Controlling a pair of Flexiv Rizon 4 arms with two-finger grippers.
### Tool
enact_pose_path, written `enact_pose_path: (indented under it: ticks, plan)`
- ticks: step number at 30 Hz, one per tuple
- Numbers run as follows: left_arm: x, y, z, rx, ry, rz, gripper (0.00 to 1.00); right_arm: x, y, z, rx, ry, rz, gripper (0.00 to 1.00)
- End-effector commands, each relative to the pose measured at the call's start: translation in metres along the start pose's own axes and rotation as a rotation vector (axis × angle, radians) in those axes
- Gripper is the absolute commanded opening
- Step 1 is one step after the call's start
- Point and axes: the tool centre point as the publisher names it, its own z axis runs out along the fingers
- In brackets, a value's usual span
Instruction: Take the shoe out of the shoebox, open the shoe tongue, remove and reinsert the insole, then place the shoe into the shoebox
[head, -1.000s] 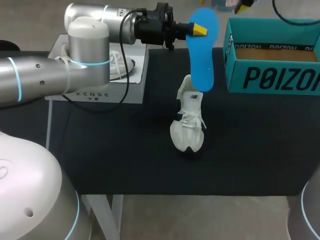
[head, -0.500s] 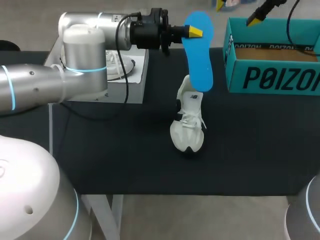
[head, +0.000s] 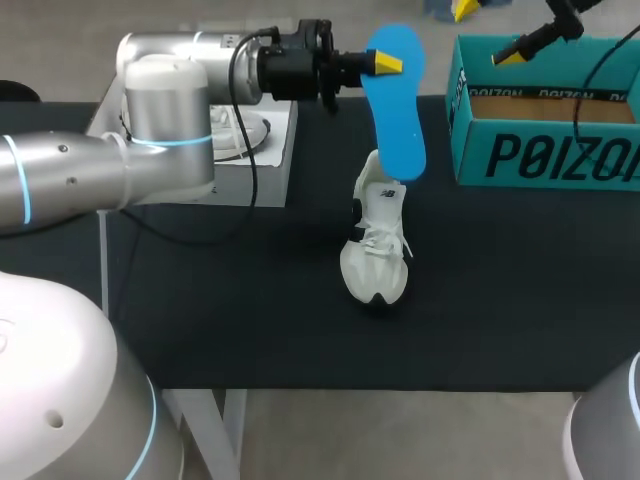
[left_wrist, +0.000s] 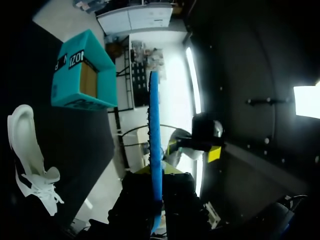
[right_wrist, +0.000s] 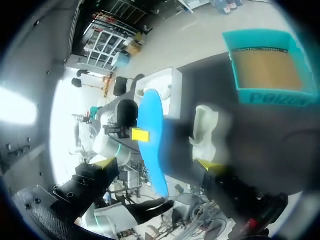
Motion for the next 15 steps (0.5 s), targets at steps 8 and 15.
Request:
enact_pose_path:
  ticks: [8, 15]
  plan:
    - [0.001, 0.0, -0.002, -0.004, -0.016, -0.003, 0.0, -0.011, -0.004, 0.004, -0.025, 0.575, -0.014, 1.0]
    - [0.001, -0.001, -0.002, 0.001, -0.025, 0.01, 0.0, -0.03, -0.002, 0.013, 0.006, 0.699, 0.044, 1.0]
